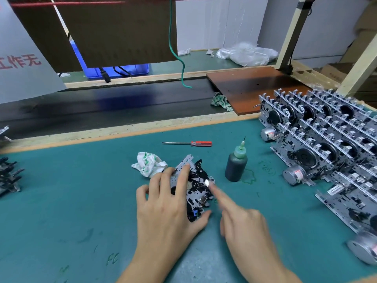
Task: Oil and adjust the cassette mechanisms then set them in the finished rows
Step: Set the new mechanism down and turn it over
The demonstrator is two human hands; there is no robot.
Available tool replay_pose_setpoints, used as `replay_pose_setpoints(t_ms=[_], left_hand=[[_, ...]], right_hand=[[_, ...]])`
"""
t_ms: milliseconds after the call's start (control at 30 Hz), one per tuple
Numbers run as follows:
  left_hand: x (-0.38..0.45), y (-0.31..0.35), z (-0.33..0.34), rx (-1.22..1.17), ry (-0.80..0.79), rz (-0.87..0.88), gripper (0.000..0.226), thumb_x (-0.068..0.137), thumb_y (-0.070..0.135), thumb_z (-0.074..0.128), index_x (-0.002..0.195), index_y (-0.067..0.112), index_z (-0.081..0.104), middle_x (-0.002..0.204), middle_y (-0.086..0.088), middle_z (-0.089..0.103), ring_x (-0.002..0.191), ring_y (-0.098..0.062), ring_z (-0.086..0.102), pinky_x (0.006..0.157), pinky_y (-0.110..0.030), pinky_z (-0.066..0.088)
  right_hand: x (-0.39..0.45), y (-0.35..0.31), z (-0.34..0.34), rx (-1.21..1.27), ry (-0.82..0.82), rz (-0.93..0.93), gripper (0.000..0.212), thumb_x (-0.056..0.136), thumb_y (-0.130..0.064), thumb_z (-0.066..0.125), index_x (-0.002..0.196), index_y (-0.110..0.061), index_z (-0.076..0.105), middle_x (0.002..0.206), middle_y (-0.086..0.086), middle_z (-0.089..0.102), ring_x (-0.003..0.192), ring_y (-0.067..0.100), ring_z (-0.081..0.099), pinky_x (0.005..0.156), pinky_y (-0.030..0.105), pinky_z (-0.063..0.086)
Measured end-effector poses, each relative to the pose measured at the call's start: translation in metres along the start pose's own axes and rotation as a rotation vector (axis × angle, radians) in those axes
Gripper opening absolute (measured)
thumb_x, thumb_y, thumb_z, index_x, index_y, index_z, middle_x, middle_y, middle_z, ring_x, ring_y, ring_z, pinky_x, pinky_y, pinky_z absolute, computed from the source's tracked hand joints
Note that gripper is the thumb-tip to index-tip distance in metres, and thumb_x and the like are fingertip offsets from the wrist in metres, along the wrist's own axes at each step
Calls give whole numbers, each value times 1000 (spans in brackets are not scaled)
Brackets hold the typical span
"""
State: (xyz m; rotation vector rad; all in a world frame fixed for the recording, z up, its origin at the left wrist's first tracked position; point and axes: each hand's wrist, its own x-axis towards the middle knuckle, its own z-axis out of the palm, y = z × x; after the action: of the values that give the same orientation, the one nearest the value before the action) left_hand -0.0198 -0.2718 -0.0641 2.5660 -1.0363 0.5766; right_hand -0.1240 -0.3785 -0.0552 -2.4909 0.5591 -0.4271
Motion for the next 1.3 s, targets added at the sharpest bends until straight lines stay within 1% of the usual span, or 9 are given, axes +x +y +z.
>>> replay_pose_setpoints(t_ms=[33,133,267,333,400,500,700,933,1300], left_hand=[[0,0,0,-2,5,0,79,64,63,51,123,13,61,110,-14,63,102,-28,47,77,-39,32],[0,0,0,-13,8,-4,78,64,62,51,124,13,61,109,-13,63,100,-28,46,76,-39,31],[0,0,0,-10,8,-5,78,64,62,51,124,14,60,108,-13,62,99,-28,46,76,-38,31],[0,0,0,-12,13,-8,77,64,62,51,123,14,60,108,-13,62,99,-28,46,76,-39,31],[1,0,1,-10,15,-7,77,64,62,51,123,13,61,107,-13,62,99,-29,45,76,-40,31],[1,1,2,-7,18,-5,78,64,62,50,124,13,60,107,-14,62,99,-29,46,77,-39,32],[0,0,3,-6,19,-4,77,65,62,50,123,12,60,107,-13,61,99,-30,45,76,-40,31],[0,0,2,-11,21,-9,77,65,61,51,124,13,59,107,-13,61,99,-30,45,76,-39,31],[0,0,2,-13,5,-11,78,64,62,52,124,13,58,107,-13,60,99,-30,45,76,-39,30]], right_hand=[[-1,-1,1,-41,-75,68,62,99,-19,35,139,-56,6,58,2,43,69,22,50,69,31,38],[0,-2,0,73,16,26,54,98,-19,40,137,-53,28,56,4,49,60,27,46,67,34,44],[-1,-2,2,32,-37,61,52,101,-26,37,135,-59,16,78,-2,67,76,18,59,80,29,44],[1,1,4,70,57,-29,43,94,-22,47,129,-48,47,63,-7,63,59,9,52,67,21,44],[1,2,0,119,193,-52,36,89,-20,53,119,-38,62,54,-9,59,53,7,46,60,19,42],[4,9,5,129,88,2,34,95,-21,53,118,-45,61,56,-7,61,59,10,51,64,22,43],[1,10,7,196,143,13,37,94,-17,55,114,-48,59,51,-7,56,49,5,47,58,15,40],[-1,11,7,249,147,9,35,90,-12,60,115,-37,67,51,-6,55,44,0,42,55,10,36],[3,8,4,105,175,-13,33,91,-19,54,116,-36,66,54,-1,59,49,17,47,58,33,45]])
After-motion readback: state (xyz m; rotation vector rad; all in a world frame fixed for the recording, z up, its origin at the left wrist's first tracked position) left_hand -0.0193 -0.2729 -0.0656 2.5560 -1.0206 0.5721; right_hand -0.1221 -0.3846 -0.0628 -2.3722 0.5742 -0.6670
